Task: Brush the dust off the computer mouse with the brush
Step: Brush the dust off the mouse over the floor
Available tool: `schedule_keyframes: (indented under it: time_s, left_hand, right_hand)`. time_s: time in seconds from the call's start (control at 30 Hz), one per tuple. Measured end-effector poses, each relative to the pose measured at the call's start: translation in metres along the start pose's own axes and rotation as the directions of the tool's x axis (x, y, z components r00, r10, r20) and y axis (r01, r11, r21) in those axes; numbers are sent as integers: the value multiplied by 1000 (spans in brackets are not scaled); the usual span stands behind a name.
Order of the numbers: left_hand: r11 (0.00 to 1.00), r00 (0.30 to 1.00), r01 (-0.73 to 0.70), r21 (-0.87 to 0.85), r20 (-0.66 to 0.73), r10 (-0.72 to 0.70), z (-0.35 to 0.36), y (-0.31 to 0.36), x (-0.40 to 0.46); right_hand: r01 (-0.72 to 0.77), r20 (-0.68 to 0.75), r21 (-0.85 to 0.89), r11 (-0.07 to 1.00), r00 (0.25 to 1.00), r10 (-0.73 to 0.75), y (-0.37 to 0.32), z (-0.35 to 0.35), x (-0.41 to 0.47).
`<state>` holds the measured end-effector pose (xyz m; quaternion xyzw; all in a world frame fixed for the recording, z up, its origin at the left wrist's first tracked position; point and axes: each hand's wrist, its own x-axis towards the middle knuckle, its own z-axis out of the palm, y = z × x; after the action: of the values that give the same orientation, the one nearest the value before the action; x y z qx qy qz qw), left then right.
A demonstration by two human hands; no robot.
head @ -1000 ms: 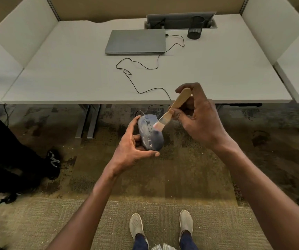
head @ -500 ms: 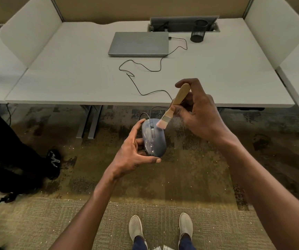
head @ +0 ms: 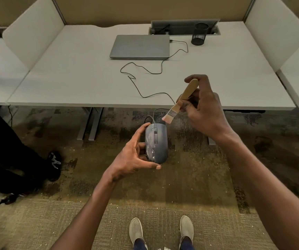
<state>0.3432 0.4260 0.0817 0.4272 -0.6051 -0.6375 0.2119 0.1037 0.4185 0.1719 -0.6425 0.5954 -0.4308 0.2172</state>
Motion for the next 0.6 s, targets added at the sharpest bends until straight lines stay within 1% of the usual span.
schedule_keyframes:
  time_s: [0.03,0.1,0.17,0.2,0.27,0.4,0.47,0.53,0.6]
  left_hand:
    - [1000,1000,1,-2,-3,-1,0,1,0]
    - [1000,1000,0,-3,-4,0,-1,2,1]
    - [1000,1000,-3,5,2,3,0,4,2]
    - [1000,1000,-3,11,7,3,1,5,2]
    - [1000,1000,-2,22,17,2,2,6,2]
    - [999,999,4,37,39,-5,4,2,0]
    - [999,999,2,45,41,-4,4,1,0]
    - [999,999,2,47,36,-4,3,0,0]
    - [999,999,-1,49,35,-1,2,0,0]
  right_hand:
    - [-6,40,29,1000,999,5,-3,-2,0]
    - [-23,173,84,996,985,9,-9,-5,0]
    - [-29,278,81,996,960,5,-13,-3,0]
    - [-21,292,58,998,956,3,-13,-1,0]
    - [-10,249,11,1000,969,7,-11,4,2]
    - [-5,78,-86,996,997,11,-6,8,6]
    - [4,29,-100,995,1000,-1,-5,7,6]
    - [13,27,-82,997,1000,-11,-7,5,6]
    - [21,71,-56,998,997,-17,-11,5,6]
